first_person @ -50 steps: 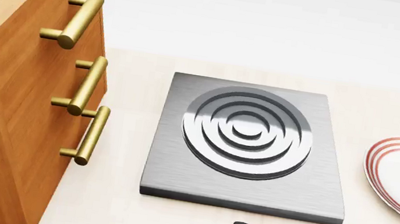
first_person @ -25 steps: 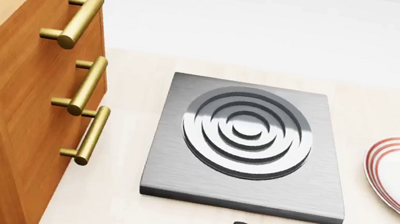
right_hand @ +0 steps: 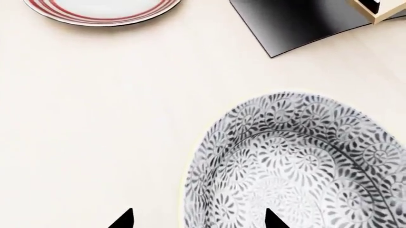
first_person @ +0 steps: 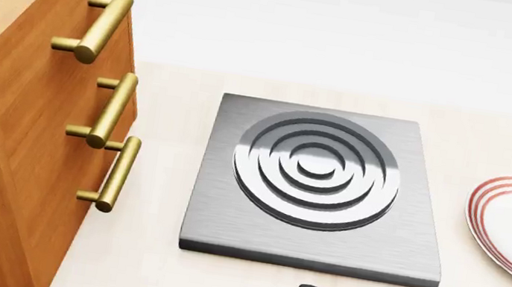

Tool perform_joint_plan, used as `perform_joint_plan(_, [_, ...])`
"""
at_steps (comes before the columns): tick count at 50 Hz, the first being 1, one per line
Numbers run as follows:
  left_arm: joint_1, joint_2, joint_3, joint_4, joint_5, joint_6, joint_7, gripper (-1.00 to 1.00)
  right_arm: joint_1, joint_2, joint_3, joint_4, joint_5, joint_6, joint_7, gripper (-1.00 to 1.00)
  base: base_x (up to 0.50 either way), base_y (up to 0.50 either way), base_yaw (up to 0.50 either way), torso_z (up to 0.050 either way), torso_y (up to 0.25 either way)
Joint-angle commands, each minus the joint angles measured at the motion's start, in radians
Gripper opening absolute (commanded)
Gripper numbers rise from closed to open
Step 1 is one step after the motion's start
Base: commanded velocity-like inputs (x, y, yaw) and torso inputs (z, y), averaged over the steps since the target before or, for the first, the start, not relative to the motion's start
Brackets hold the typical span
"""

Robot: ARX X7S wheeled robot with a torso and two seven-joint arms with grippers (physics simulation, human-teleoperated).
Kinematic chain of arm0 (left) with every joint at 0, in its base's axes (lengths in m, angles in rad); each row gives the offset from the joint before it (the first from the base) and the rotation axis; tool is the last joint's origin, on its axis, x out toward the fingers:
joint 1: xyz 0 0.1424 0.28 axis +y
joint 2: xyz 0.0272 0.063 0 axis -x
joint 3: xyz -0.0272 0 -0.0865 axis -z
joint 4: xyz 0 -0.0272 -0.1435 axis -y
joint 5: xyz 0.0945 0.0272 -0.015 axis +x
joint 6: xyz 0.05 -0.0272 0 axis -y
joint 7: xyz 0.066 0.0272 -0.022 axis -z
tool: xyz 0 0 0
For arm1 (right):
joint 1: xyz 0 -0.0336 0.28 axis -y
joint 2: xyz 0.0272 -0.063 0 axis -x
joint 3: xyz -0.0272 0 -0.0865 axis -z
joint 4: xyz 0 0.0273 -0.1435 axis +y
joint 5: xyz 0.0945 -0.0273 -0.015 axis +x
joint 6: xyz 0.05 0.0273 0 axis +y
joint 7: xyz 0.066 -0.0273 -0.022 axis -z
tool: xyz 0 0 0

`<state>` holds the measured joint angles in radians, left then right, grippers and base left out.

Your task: Put the bowl on the stove.

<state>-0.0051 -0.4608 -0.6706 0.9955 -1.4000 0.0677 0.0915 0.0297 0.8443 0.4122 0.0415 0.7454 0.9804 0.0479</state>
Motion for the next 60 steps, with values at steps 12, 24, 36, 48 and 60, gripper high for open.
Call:
perform_joint_plan(12, [0.008,0.017,-0.014,-0.002,0.028,0.007,0.020,1.00,-0.074,-0.031,0.043,-0.045,-0.027,-0.047,-0.016,-1.00,0.00,0.00,0.00,0.000,0.000])
perform_joint_plan(24, [0.008,0.018,-0.010,-0.007,0.029,0.011,0.021,1.00,-0.157,-0.021,0.139,-0.105,-0.002,-0.039,-0.019,-1.00,0.00,0.00,0.00,0.000,0.000])
perform_joint_plan(36, [0.011,0.020,-0.005,-0.010,0.029,0.014,0.024,1.00,-0.210,0.080,0.296,-0.270,0.084,0.025,-0.074,-1.00,0.00,0.00,0.00,0.000,0.000])
perform_joint_plan(48, [0.013,0.021,0.000,-0.011,0.030,0.017,0.026,1.00,-0.093,0.218,0.277,-0.365,0.193,0.061,-0.114,-1.00,0.00,0.00,0.00,0.000,0.000])
perform_joint_plan(60, [0.015,0.021,0.004,-0.011,0.033,0.021,0.028,1.00,0.486,0.350,-0.271,-0.308,0.271,0.053,-0.112,-1.00,0.00,0.00,0.00,0.000,0.000])
